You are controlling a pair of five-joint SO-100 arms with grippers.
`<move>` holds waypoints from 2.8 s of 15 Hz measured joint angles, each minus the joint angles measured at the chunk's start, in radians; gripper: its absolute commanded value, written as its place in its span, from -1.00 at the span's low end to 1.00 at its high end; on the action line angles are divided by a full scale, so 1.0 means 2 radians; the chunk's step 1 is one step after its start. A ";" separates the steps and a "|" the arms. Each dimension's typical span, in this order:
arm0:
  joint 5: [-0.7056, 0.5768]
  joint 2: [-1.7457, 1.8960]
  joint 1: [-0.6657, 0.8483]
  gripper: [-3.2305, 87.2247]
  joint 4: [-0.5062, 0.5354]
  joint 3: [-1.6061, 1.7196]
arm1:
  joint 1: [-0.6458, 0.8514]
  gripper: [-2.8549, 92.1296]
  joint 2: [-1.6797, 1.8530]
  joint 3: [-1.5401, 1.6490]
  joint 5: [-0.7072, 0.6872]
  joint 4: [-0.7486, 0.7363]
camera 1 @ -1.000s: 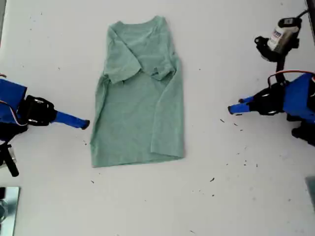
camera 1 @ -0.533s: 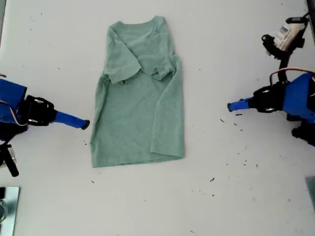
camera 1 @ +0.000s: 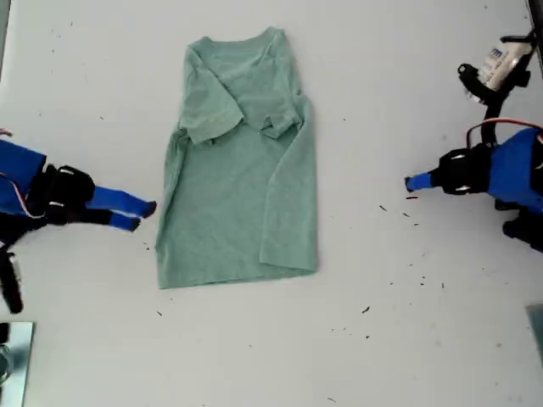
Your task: Fold t shirt
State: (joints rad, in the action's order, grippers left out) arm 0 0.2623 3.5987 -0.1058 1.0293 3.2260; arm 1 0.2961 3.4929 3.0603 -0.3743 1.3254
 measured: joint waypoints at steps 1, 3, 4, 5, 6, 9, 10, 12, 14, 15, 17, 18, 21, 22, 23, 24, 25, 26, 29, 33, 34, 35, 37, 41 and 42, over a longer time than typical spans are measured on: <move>-0.005 0.000 0.024 -0.92 0.002 -0.006 | -0.002 -0.89 0.000 0.000 0.003 -0.002; -0.015 0.000 0.038 -0.93 0.003 -0.020 | -0.012 -0.89 0.000 0.000 0.005 -0.012; -0.021 0.000 0.044 -0.93 0.010 -0.031 | -0.012 -0.89 0.000 0.000 0.007 -0.013; -0.021 -0.007 0.047 -0.93 0.023 -0.051 | -0.012 -0.89 0.000 0.000 0.008 -0.018; -0.015 -0.042 0.044 -0.93 0.032 -0.093 | -0.012 -0.89 0.000 0.000 0.014 -0.021; 0.024 -0.339 0.020 -0.93 0.110 -0.329 | -0.015 -0.89 0.000 0.000 0.023 -0.025; 0.038 -0.451 0.012 -0.93 0.169 -0.427 | -0.015 -0.89 0.000 0.000 0.026 -0.025; 0.054 -0.631 -0.029 -0.93 0.262 -0.604 | -0.015 -0.89 0.000 0.000 0.030 -0.025; 0.021 -0.697 -0.053 -0.27 0.272 -0.672 | -0.015 -0.89 0.000 0.000 0.033 -0.028; 0.014 -0.698 -0.052 -0.26 0.272 -0.681 | -0.015 -0.89 0.000 0.000 0.033 -0.028; 0.005 -0.698 -0.060 -0.23 0.262 -0.685 | -0.018 -0.89 0.000 0.000 0.036 -0.028; 0.005 -0.698 -0.063 -0.23 0.249 -0.680 | -0.022 -0.89 0.000 0.000 0.038 -0.028; 0.000 -0.664 -0.056 -0.29 0.155 -0.552 | -0.024 -0.89 0.000 0.000 0.039 -0.029; 0.000 -0.661 -0.055 -0.31 0.118 -0.500 | -0.028 -0.89 0.000 0.000 0.040 -0.031; 0.000 -0.666 -0.055 -0.32 0.080 -0.456 | -0.031 -0.89 0.000 0.000 0.043 -0.033; 0.000 -0.680 -0.055 -0.31 0.039 -0.429 | -0.032 -0.89 0.000 0.000 0.044 -0.033; 0.000 -0.713 -0.055 -0.31 0.013 -0.423 | -0.036 -0.89 0.000 0.000 0.046 -0.033; 0.000 -0.748 -0.054 -0.33 -0.004 -0.418 | -0.041 -0.89 0.000 0.000 0.050 -0.033; 0.003 -0.819 -0.040 -0.48 -0.065 -0.395 | -0.053 -0.89 0.000 0.000 0.058 -0.033; 0.012 -0.886 -0.045 -0.93 -0.130 -0.396 | -0.061 -0.89 0.000 0.000 0.062 -0.033; 0.014 -0.903 -0.047 -0.93 -0.150 -0.397 | -0.061 -0.89 0.000 -0.001 0.062 -0.033; 0.016 -0.923 -0.053 -0.93 -0.171 -0.404 | -0.061 -0.89 0.001 -0.002 0.062 -0.030; 0.027 -0.956 -0.062 -0.93 -0.180 -0.430 | -0.065 -0.89 0.002 -0.002 0.063 -0.021; 0.039 -0.888 -0.063 -0.93 0.074 -0.589 | -0.067 -0.89 0.002 -0.003 0.066 -0.019; 0.038 -0.856 -0.053 -0.93 0.150 -0.630 | -0.067 -0.89 0.002 -0.003 0.066 -0.019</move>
State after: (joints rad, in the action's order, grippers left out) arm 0 0.3375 1.8868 -0.2117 1.3300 1.9650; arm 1 0.1626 3.4975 3.0542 -0.2424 1.2870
